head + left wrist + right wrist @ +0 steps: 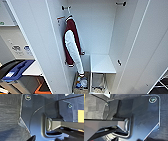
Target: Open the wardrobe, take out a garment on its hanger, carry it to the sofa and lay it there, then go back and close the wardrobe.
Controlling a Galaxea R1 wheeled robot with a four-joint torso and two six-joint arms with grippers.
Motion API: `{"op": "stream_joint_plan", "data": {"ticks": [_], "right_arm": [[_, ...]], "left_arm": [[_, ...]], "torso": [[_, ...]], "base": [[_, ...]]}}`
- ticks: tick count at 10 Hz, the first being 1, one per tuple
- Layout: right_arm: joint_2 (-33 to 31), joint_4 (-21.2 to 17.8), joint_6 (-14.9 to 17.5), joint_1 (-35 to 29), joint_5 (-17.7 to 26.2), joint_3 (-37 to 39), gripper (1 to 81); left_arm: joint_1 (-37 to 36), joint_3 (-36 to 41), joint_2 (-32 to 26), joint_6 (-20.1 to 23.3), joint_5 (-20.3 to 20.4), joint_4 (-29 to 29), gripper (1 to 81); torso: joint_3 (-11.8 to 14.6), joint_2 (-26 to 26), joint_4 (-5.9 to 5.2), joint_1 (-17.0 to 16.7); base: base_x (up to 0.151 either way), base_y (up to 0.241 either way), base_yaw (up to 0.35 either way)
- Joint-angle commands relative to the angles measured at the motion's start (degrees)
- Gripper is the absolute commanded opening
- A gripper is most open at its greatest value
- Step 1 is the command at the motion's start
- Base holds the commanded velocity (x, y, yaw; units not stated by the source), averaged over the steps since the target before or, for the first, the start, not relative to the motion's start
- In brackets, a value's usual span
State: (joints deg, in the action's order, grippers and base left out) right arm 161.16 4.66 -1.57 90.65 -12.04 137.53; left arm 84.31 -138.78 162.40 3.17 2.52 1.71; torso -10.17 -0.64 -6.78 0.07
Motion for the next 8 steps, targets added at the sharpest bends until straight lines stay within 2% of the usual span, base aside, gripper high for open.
{"op": "stream_joint_plan", "data": {"ticks": [1, 3, 5, 8], "right_arm": [[-11.96, -0.09, -0.54, -3.32, 3.34, -14.58, 81.1], [-17.15, -0.35, -0.8, -4.81, 3.26, -18.01, 81.1], [-23.55, -2.2, -2.81, -6.57, 2.55, -19.59, 81.1], [-33.42, -2.2, -6.86, -12.27, 2.38, -21.88, 81.1]], "left_arm": [[-2.26, 11.93, -11.29, -0.09, -2.09, 4.44, 81.1], [-3.66, 17.82, -18.32, -0.09, -1.03, 6.73, 81.1], [-6.21, 23.96, -27.43, -0.27, 0.62, 9.7, 81.1], [-12.27, 28.91, -39.78, -1.15, 1.7, 12.0, 81.1]], "torso": [[0.0, 0.0, 0.0, 0.0], [0.0, 0.0, 0.0, 0.0], [0.0, 0.0, 0.0, 0.0], [0.0, 0.0, 0.0, 0.0]], "base": [[0.0, 0.0, 0.0], [0.0, 0.0, 0.0], [0.0, 0.0, 0.0], [0.0, 0.0, 0.0]]}}
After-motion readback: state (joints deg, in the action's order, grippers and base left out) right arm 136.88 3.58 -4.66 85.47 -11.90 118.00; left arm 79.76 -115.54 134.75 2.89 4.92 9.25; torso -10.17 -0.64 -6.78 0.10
